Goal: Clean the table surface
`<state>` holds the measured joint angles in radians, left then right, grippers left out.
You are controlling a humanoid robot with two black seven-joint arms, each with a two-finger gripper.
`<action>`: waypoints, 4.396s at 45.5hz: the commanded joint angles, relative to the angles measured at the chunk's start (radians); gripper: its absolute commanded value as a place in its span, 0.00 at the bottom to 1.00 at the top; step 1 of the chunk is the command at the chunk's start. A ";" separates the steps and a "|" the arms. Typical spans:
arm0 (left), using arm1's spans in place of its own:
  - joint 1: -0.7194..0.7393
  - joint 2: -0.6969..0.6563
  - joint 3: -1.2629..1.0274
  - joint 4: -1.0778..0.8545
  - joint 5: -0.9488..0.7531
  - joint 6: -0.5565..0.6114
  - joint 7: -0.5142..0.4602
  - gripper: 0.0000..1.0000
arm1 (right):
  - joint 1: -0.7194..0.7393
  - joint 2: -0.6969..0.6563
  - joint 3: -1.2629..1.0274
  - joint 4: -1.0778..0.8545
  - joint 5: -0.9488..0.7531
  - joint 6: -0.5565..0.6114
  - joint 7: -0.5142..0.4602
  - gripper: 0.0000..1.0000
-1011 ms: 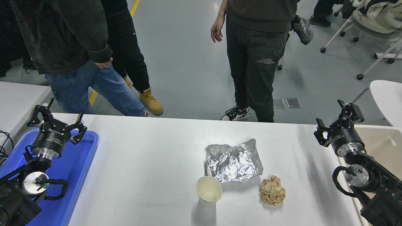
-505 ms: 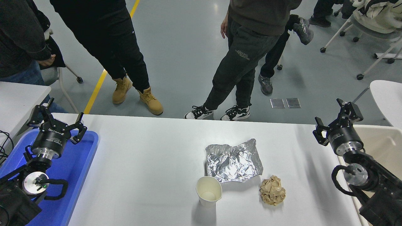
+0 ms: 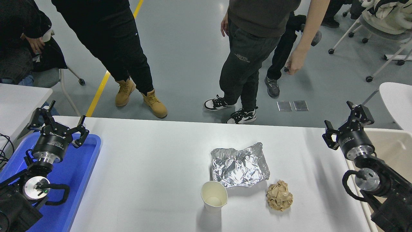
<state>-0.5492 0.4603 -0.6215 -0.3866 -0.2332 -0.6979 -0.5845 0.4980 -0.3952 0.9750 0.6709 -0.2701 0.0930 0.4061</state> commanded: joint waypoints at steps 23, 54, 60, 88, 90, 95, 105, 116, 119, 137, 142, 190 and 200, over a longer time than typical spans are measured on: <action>0.000 0.000 0.000 0.000 0.000 0.000 0.000 1.00 | 0.421 -0.198 -0.717 -0.021 -0.014 0.043 -0.007 0.99; 0.000 0.000 -0.001 0.000 0.000 0.000 0.000 1.00 | 0.950 -0.171 -1.254 0.012 -0.544 0.415 0.013 0.99; 0.000 0.000 -0.001 0.000 0.000 0.000 0.000 1.00 | 1.028 -0.071 -1.257 0.022 -0.661 0.445 0.042 0.99; 0.000 0.000 -0.001 0.000 0.000 0.000 0.000 1.00 | 1.133 0.344 -1.477 0.138 -0.882 0.472 0.043 0.99; 0.000 0.000 -0.001 0.000 0.000 0.000 0.000 1.00 | 1.136 0.367 -1.486 0.136 -0.890 0.470 0.043 0.99; 0.000 0.000 -0.001 0.000 0.000 0.000 0.000 1.00 | 1.154 0.395 -1.515 0.136 -0.891 0.472 0.043 0.99; 0.000 0.000 -0.001 0.000 0.000 0.000 0.000 1.00 | 1.160 0.395 -1.544 0.136 -0.893 0.470 0.043 0.99; 0.000 0.000 -0.001 0.000 0.000 0.000 0.000 1.00 | 1.153 0.395 -1.549 0.142 -0.894 0.472 0.043 0.99; 0.000 -0.002 -0.001 0.000 0.000 0.000 0.000 1.00 | 1.148 0.395 -1.549 0.147 -0.894 0.470 0.043 0.99; 0.000 -0.002 0.000 0.000 0.000 0.000 0.000 1.00 | 1.070 0.395 -1.527 0.300 -0.896 0.447 0.033 0.99; 0.000 0.000 -0.001 0.000 0.000 0.000 0.000 1.00 | 1.045 0.395 -1.527 0.305 -0.900 0.424 0.028 0.99; 0.000 0.000 -0.001 0.000 0.000 0.000 0.000 1.00 | 0.870 0.335 -1.513 0.263 -1.000 0.303 -0.021 0.98; 0.000 0.000 -0.001 0.000 0.000 0.000 0.000 1.00 | 0.857 0.322 -1.513 0.265 -1.000 0.266 -0.021 0.98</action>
<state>-0.5492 0.4602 -0.6226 -0.3866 -0.2331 -0.6980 -0.5845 1.3731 -0.0585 -0.5406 0.9352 -1.2696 0.3855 0.3846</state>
